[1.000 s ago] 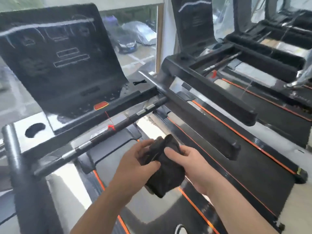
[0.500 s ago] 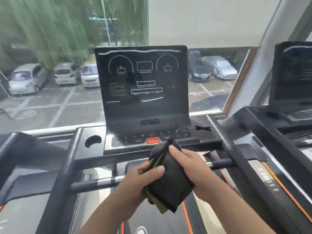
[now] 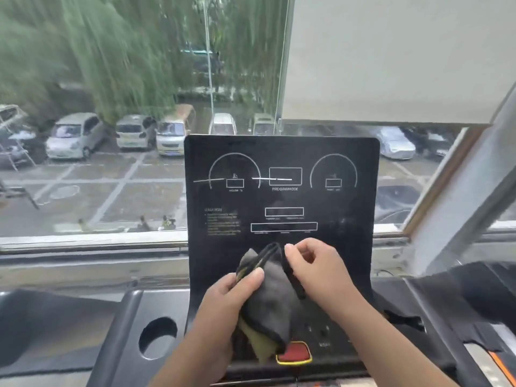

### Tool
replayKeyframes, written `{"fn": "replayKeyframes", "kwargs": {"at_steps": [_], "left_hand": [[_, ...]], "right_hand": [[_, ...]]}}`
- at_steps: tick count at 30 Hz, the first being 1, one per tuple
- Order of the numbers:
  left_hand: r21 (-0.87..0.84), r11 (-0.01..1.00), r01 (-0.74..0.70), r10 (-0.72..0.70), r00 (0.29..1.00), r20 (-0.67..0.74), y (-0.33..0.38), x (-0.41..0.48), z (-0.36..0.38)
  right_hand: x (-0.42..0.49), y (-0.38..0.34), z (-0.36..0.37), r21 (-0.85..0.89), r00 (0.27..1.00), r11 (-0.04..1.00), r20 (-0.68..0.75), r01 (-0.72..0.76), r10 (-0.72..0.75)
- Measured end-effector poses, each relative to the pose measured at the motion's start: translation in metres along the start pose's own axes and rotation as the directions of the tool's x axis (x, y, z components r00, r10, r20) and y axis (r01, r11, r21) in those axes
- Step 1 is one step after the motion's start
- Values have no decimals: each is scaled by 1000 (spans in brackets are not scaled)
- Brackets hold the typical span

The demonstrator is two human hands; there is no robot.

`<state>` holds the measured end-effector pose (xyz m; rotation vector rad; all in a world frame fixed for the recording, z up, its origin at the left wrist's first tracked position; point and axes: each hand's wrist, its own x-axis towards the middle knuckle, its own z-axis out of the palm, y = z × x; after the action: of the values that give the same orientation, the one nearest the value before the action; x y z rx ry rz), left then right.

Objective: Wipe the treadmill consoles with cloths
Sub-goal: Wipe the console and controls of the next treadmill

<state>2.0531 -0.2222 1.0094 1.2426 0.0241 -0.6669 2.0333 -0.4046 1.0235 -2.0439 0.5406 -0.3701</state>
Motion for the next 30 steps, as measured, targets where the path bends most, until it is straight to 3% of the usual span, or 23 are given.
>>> {"fn": "replayKeyframes", "kwargs": {"at_steps": [4,8,13,16,19,21,24,26,30], "left_hand": [[-96,993,-75,54,976,-209,34,27,-11],[-141,956,-258,185,901,-392,69,50,-19],[58,906,-420,390,772,-501,114,72,-20],[343,813,-470,579,591,-562,142,83,-17],[662,600,-449,798,395,-456,166,100,-15],[856,349,-380,927,271,-258,178,122,-19],[979,65,-194,974,227,-20,183,167,-21],[992,3,-129,969,247,29,176,192,-19],[990,-25,-140,986,158,47,157,212,-14]], "right_hand": [[39,-19,-2,106,994,990,44,97,-103],[84,-41,-9,21,945,946,47,323,-323],[160,-66,-32,-299,751,733,-73,611,-656],[197,-75,-49,-435,732,674,-47,598,-680],[221,-71,-56,-508,803,677,50,533,-594],[227,-64,-59,-499,835,713,40,492,-548],[233,-53,-60,-459,818,723,15,517,-575],[241,-46,-61,-458,811,723,-7,517,-584],[247,-39,-52,-418,796,749,-93,514,-598]]}}
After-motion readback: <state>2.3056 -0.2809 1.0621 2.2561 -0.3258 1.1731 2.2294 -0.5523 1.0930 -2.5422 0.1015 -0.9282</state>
